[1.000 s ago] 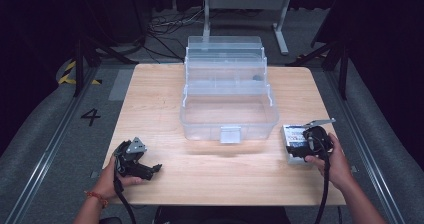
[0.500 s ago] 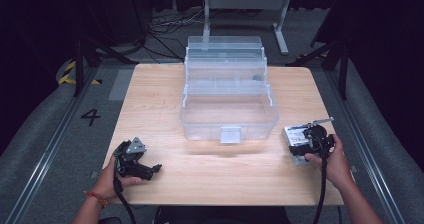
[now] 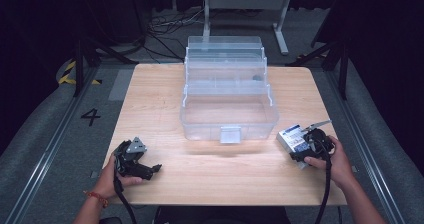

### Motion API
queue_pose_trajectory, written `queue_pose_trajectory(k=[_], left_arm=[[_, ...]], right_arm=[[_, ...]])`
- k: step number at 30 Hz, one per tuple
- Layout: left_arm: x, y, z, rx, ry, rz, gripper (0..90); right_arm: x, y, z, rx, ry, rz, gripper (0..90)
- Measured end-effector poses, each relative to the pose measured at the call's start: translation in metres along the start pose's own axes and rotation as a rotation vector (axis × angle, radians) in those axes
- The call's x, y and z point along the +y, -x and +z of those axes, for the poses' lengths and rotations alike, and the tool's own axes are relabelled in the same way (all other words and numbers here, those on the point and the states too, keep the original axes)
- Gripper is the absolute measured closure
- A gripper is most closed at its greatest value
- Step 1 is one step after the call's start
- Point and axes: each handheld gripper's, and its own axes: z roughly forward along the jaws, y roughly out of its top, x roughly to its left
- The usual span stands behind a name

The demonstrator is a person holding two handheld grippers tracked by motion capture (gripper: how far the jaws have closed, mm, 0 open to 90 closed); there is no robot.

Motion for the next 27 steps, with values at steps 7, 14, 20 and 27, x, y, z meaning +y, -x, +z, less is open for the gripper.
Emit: queue_pose_trajectory(k=[7, 14, 20, 27], left_arm=[[0.033, 0.011, -0.022, -0.047, 0.092, 0.050, 19.7], [0.099, 0.040, -0.033, -0.090, 0.156, 0.191, 20.3], [0.151, 0.058, -0.020, -0.087, 0.134, 0.303, 21.0], [0.194, 0.060, 0.006, -0.108, 0.080, 0.367, 23.0]], right_arm=[[-0.003, 0.001, 0.000, 0.033, 0.015, -0.040, 3.3], [-0.006, 0.003, 0.000, 0.060, 0.017, -0.051, 3.6], [-0.008, 0.002, 0.000, 0.072, 0.021, -0.071, 3.7], [-0.011, 0.002, 0.000, 0.085, 0.031, -0.087, 3.6]])
